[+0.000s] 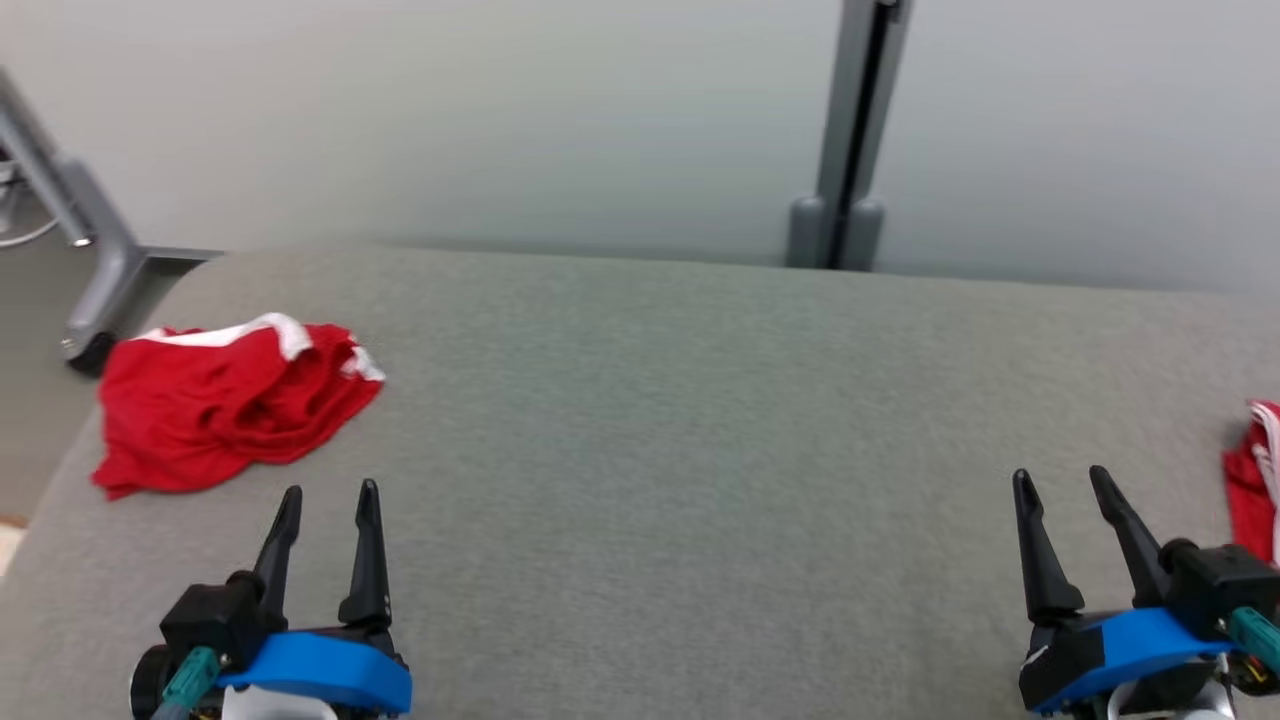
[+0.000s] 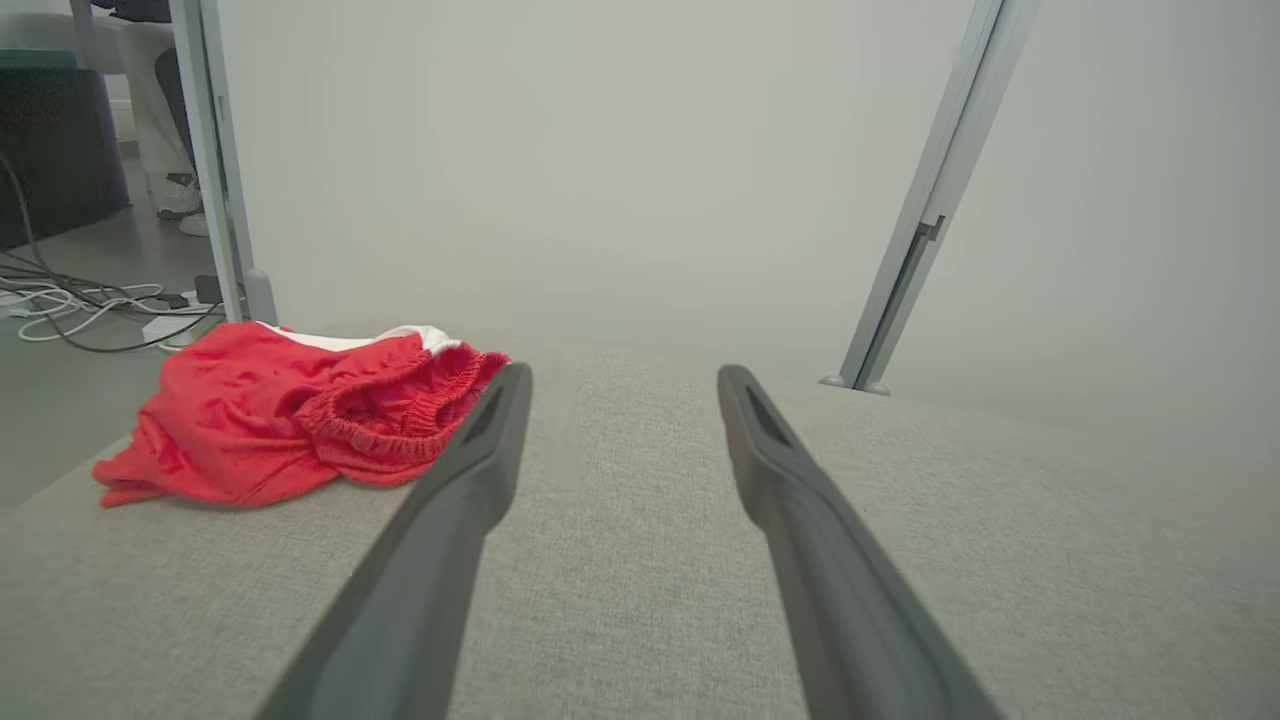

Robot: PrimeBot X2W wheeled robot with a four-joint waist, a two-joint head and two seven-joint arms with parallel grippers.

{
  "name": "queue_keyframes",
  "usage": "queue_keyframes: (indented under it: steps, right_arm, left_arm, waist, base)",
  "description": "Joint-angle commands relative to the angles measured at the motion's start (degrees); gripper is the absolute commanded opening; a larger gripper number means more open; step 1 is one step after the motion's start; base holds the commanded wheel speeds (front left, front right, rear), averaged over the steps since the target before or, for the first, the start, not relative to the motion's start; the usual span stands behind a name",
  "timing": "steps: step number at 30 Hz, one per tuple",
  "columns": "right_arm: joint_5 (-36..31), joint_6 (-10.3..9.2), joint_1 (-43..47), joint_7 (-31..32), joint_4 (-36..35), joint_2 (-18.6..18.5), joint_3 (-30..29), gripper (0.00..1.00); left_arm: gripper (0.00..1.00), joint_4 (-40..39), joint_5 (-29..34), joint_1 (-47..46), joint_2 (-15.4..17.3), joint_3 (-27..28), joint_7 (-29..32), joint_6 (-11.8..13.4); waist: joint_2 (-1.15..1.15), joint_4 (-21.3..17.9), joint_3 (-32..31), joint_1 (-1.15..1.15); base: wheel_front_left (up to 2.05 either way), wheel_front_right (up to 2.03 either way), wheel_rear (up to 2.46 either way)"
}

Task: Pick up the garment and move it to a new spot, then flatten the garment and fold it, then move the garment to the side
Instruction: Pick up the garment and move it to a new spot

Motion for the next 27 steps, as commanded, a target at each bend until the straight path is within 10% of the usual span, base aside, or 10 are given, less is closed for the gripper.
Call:
queue_keyframes:
  steps: [1,14,27]
  right_arm:
    - [0.34,0.0,0.29,-0.25,0.36,-0.43,0.15,1.0]
    - [0.58,0.0,-1.98,-1.0,2.39,-1.87,1.88,1.0]
    - [0.81,0.0,-3.0,-1.35,3.31,-1.48,3.38,1.0]
  left_arm:
    - [1.0,0.24,0.1,-0.17,-0.06,-0.03,-0.25,-0.39]
    - [1.0,0.44,-0.31,-0.66,-0.1,-0.04,-0.24,-0.66]
    - [1.0,-0.04,-0.55,-0.17,-0.39,0.13,-0.25,-0.83]
  waist:
    - [0.0,3.0,0.77,0.0]
    - [0.0,16.53,1.49,0.0]
    - [0.0,20.72,2.32,0.0]
  base:
    - [0.0,0.0,0.0]
    - [0.0,0.0,0.0]
    - [0.0,0.0,0.0]
